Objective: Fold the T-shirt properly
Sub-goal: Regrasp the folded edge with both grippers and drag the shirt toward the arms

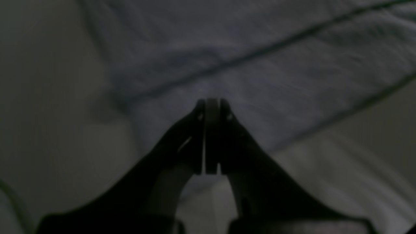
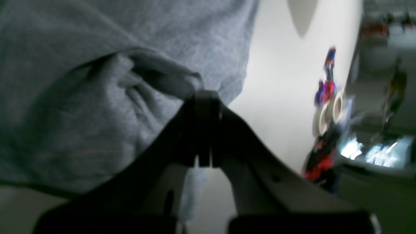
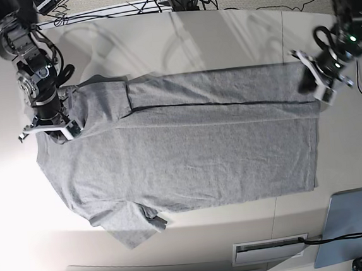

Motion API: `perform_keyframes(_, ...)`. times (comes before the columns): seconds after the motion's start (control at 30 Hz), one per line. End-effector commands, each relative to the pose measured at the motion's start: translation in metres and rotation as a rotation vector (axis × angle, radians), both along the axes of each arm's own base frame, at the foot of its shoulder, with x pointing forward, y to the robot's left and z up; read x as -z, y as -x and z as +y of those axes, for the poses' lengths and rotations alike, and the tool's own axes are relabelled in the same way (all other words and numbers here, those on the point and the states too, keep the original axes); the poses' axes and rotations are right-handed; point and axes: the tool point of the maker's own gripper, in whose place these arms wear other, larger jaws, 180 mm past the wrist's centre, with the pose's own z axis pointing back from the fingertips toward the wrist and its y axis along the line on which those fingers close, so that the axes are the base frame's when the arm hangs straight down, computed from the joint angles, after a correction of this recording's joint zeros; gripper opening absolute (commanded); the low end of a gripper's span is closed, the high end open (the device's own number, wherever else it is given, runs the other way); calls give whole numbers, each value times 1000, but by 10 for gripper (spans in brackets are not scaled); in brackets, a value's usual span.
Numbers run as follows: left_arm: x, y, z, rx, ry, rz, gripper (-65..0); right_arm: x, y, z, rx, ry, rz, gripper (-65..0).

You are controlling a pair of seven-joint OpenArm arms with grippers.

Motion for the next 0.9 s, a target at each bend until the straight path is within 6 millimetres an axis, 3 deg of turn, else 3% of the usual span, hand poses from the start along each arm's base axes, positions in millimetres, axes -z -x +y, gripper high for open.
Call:
perform_keyframes(0.0, -10, -6, -1, -7, 17, -39, -650, -14, -6, -8, 24, -1, -55, -650)
perform_keyframes(0.1, -7, -9, -7, -60, 54, -49, -650, -3, -2, -18, 100, -100, -47, -650)
perform_keyframes(0.2, -3, -16, -1, -163, 72, -58, -650, 17, 2, -24, 121, -178, 5, -650)
perform_keyframes(0.33, 22, -10, -2, -211, 113, -4, -650, 42, 12, -26, 130, -230, 83, -650)
perform_keyframes(0.53, 52, 19, -7, -175, 153, 110, -650, 72, 36, -37, 193, -229, 197, -650)
perform_keyframes(0.63, 56, 37, -13, -139, 174, 157, -650, 78, 49, -35, 186, -226, 223, -650)
perform_keyframes(0.87, 59, 80, -5, -128, 173, 225, -650, 80, 82, -24, 129, -169, 265, -650)
